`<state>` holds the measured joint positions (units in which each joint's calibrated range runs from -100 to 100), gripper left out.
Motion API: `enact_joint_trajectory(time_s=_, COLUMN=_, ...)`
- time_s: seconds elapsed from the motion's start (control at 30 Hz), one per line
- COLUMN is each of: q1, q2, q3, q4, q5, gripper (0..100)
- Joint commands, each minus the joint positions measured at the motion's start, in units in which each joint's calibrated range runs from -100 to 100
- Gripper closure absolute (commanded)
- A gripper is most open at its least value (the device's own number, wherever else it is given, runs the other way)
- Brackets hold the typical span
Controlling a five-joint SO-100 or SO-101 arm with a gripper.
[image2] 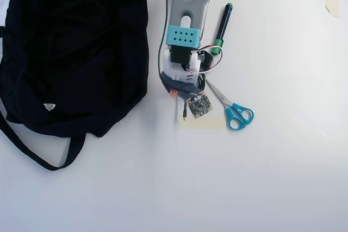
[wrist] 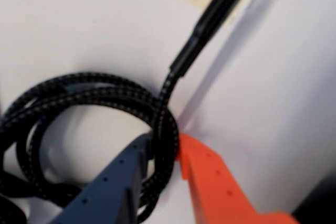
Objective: Put the cable into the black bag
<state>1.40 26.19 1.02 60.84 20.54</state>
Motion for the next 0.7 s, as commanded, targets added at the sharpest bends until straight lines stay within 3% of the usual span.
enact_joint_trajectory(time_s=0.0, q1=0.2, q2=-0.6, q3=-2.0, q4=-0.3, q5=0.1, gripper=98)
enact_joint_trajectory(time_s=0.3, q1=-0.4, q2=-2.0, q3=-3.5, q4=0.7, q5=0.1, gripper=98)
enact_joint_trajectory(time_s=0.67, q1=-2.1, q2=-2.0, q3=-19.7, q4=18.2, q5=0.0, gripper=98)
